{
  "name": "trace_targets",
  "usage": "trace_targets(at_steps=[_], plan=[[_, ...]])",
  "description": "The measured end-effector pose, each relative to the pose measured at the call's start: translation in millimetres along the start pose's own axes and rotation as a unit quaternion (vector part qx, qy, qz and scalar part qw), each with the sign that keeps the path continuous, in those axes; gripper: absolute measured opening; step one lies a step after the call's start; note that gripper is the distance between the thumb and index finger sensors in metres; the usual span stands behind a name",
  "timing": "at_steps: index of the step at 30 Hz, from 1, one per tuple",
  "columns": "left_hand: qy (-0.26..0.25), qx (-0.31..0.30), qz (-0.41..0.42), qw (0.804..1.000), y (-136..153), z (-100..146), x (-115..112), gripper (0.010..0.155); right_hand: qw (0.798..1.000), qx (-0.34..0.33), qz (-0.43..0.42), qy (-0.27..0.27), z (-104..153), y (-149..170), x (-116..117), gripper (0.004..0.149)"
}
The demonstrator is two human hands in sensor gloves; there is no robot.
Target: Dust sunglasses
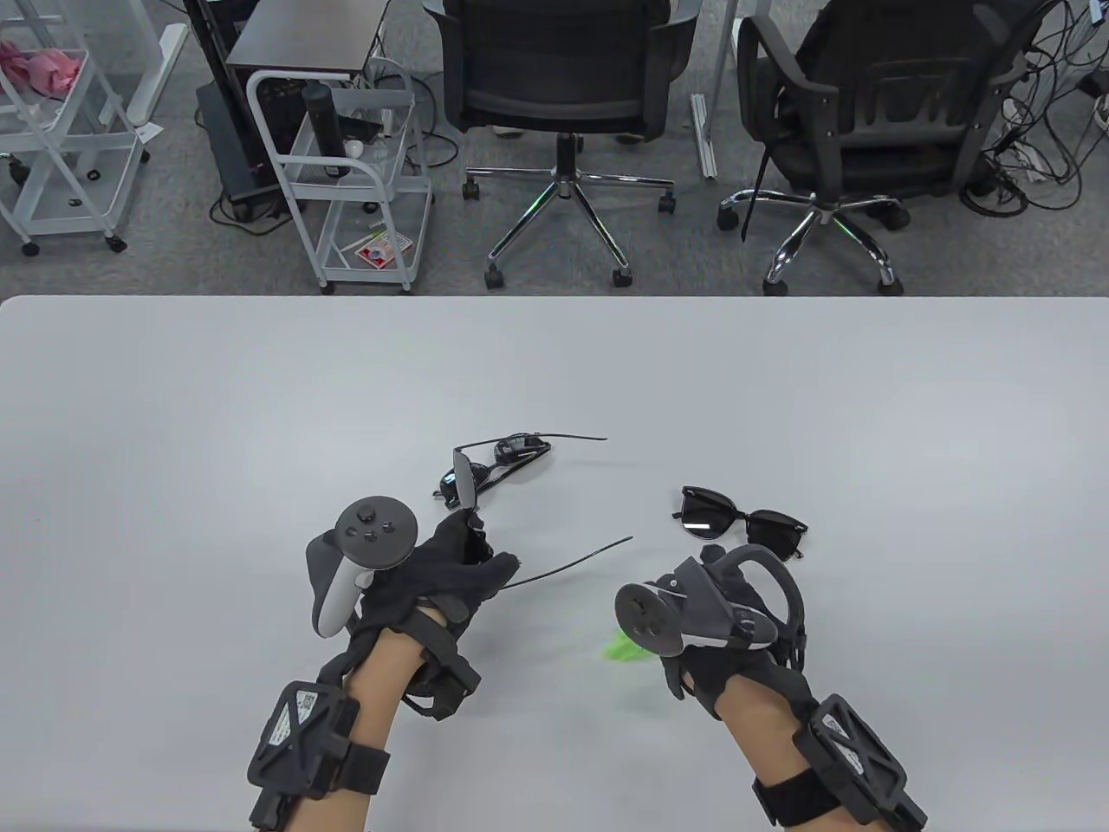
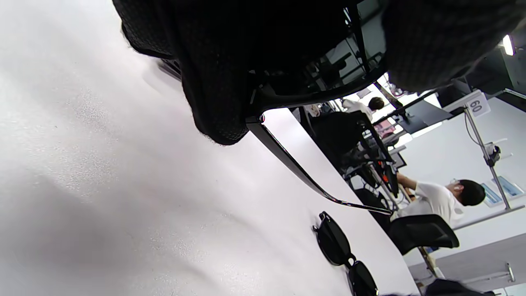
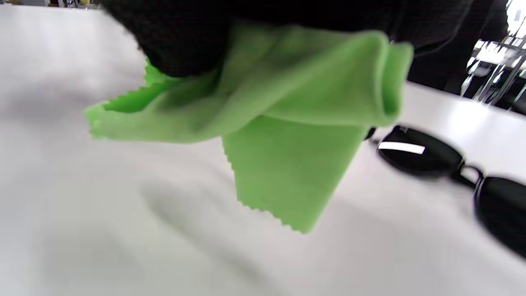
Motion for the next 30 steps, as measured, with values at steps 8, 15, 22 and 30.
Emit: trace_targets(at_steps=[8,15,22,30], plan=[[0.009,-0.007,0.017,1.0,0.1,-0.3,-1.8,0.095,0.993,-0.017,-0.045,-0.11,-9.7,-0.8,32.3,0.061],[-0.008,-0.026,0.048,0.998,-3.3,0.8,-0.1,0.096,0.995,-0.008,-0.091,0.048,7.7,15.5,-3.7,0.069],[-0.002,-0.07,0.08,0.994,-15.6,1.1,-7.2,0.096,0.956,0.013,-0.137,0.258,22.5,25.3,-26.9,0.056],[0.066,-0.116,0.053,0.99,-42.3,1.6,-42.0,0.095,0.95,-0.021,-0.128,0.283,12.7,1.5,-30.3,0.053]])
Point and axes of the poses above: the tracker on the back of each hand, its own y axis roughly to the little-finger side, its own z axis roughly from the fingertips to the wrist, x = y × z, the point moved 3 cm from there along -z, roughly from the wrist to the fingertips, and after that the axes turned 10 degrees about -x, right-handed, at the moved point
